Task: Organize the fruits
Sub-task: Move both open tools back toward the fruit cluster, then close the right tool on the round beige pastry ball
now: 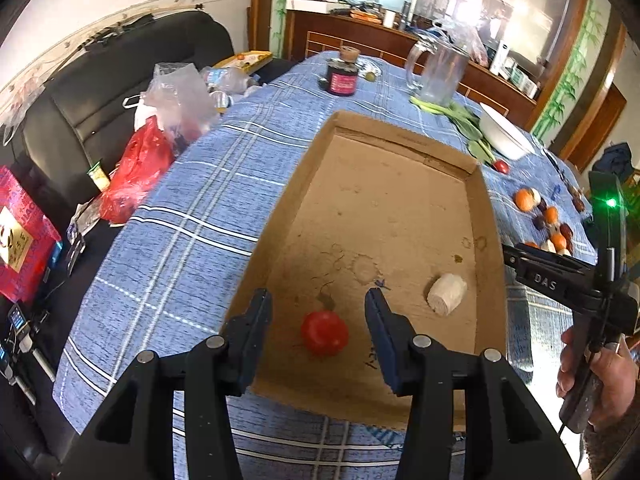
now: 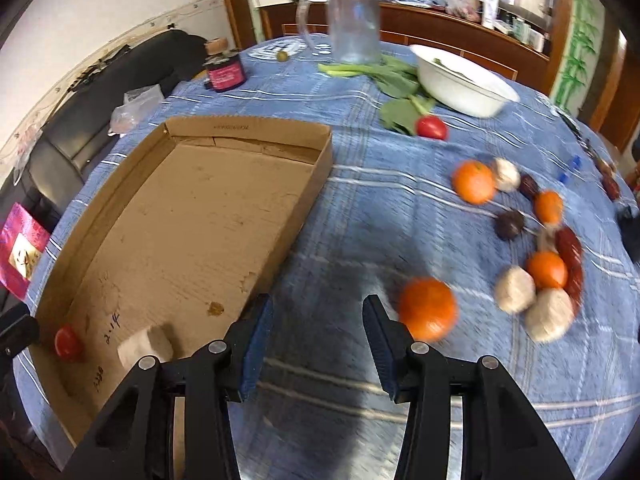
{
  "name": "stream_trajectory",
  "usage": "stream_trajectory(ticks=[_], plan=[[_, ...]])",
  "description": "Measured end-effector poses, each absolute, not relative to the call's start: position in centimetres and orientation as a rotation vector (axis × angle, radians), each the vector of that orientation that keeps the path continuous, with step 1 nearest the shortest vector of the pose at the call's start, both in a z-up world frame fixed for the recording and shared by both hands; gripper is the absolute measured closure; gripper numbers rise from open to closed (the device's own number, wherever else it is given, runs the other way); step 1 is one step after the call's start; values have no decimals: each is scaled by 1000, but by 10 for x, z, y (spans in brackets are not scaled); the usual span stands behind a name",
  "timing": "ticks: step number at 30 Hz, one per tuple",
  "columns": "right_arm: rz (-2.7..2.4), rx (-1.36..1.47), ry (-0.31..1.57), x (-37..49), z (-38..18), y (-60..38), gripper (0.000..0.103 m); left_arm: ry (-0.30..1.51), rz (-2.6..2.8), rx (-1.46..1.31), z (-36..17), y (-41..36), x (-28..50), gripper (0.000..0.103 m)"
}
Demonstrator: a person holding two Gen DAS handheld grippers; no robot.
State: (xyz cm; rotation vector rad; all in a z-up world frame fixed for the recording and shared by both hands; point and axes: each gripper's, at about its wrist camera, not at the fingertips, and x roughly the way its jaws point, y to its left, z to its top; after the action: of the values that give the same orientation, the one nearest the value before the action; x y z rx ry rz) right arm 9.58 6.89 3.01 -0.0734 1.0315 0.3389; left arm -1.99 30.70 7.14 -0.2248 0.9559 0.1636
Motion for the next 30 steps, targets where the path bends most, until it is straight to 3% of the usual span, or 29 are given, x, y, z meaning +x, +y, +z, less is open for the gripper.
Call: stream_trajectory(ticks=[8, 20, 30], plan=[[347, -89, 978, 102, 42, 78, 53, 949, 158, -196, 76, 301, -12, 56], [136, 94, 992, 64, 36, -100, 53, 964, -16, -149, 80, 209, 15, 56], [198, 134, 1002, 89, 17, -97, 53, 997, -74, -50, 76, 145, 25, 56]])
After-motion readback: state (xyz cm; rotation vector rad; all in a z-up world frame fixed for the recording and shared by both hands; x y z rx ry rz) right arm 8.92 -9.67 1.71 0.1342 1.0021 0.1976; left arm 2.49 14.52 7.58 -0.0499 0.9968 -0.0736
